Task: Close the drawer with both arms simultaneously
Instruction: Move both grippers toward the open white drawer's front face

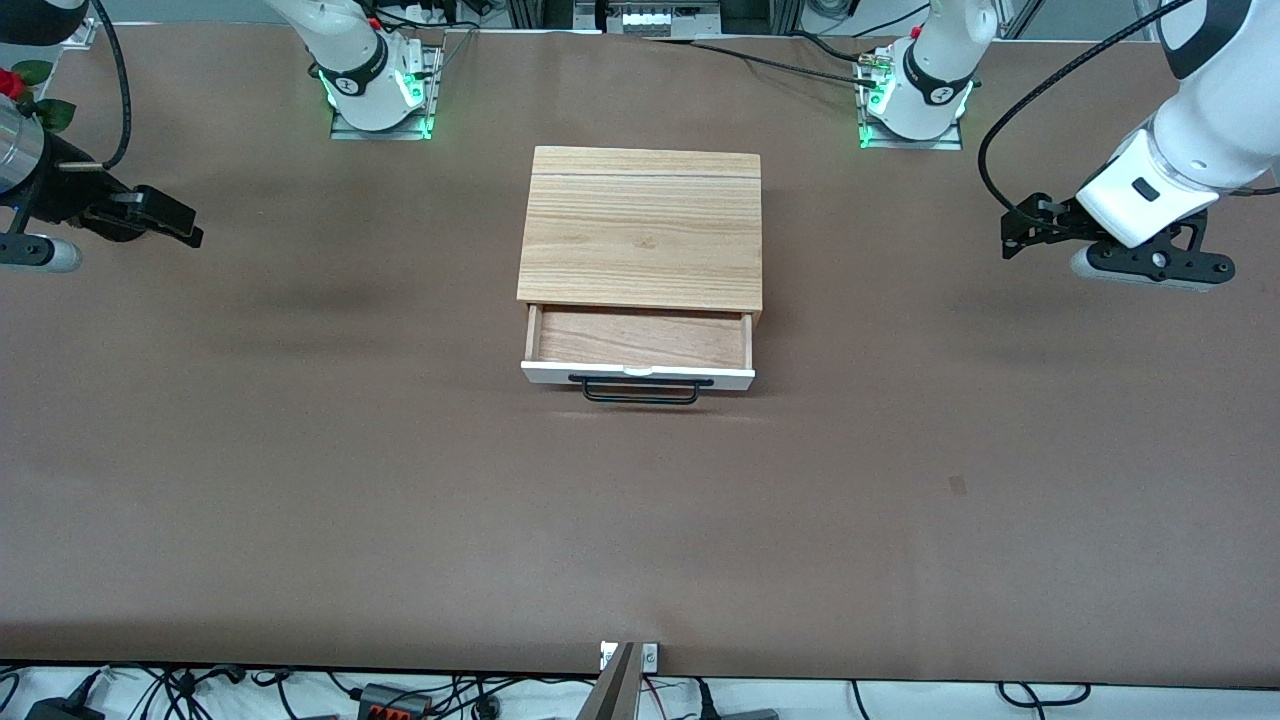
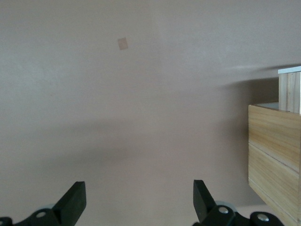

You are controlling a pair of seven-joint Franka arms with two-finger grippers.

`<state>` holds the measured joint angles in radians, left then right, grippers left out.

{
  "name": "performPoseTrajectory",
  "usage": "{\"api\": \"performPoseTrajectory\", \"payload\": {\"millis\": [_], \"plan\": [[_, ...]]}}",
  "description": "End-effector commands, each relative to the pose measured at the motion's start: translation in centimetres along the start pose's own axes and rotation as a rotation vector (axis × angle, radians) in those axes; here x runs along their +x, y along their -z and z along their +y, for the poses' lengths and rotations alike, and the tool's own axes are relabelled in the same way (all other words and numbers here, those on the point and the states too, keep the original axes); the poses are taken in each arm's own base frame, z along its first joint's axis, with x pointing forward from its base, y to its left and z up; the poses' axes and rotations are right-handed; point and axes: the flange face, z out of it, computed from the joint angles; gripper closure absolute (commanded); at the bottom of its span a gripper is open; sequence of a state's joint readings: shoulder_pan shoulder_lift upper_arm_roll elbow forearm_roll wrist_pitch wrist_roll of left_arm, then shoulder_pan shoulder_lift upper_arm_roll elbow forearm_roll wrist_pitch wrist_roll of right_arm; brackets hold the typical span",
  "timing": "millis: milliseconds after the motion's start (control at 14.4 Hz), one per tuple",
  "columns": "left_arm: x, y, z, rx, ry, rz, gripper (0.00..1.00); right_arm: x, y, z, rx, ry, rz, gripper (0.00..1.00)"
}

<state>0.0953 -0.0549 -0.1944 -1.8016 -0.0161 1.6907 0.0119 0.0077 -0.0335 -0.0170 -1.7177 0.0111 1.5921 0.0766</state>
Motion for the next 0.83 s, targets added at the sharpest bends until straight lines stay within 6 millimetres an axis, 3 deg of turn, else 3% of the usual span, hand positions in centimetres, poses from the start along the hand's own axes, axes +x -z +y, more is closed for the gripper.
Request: {"api": "performPoseTrajectory", "payload": {"millis": [0,417,626,765], "plan": [[0.5,0.5,-0.2,-0.016,0.006,0.003,0.0,0.1,0.4,-0.2,0.013,-0.015,-0.007,0.0],[1.1,0.4,0.3,-0.019,-0.005,-0.012,0.0,0.0,0.4,-0.3,0.011,-0.011,-0.007,0.0],[5.0,-0.5,1.3,-0.047,-0.027,-0.012,0.0,0.5,-0.3,-0.5,0.011,0.004,-0.021,0.0],[7.3,-1.2,3.9,-0.071,-0.054,-0.014,0.0,0.7,-0.9,-1.5,0.009,0.019,-0.032,0.0]]}}
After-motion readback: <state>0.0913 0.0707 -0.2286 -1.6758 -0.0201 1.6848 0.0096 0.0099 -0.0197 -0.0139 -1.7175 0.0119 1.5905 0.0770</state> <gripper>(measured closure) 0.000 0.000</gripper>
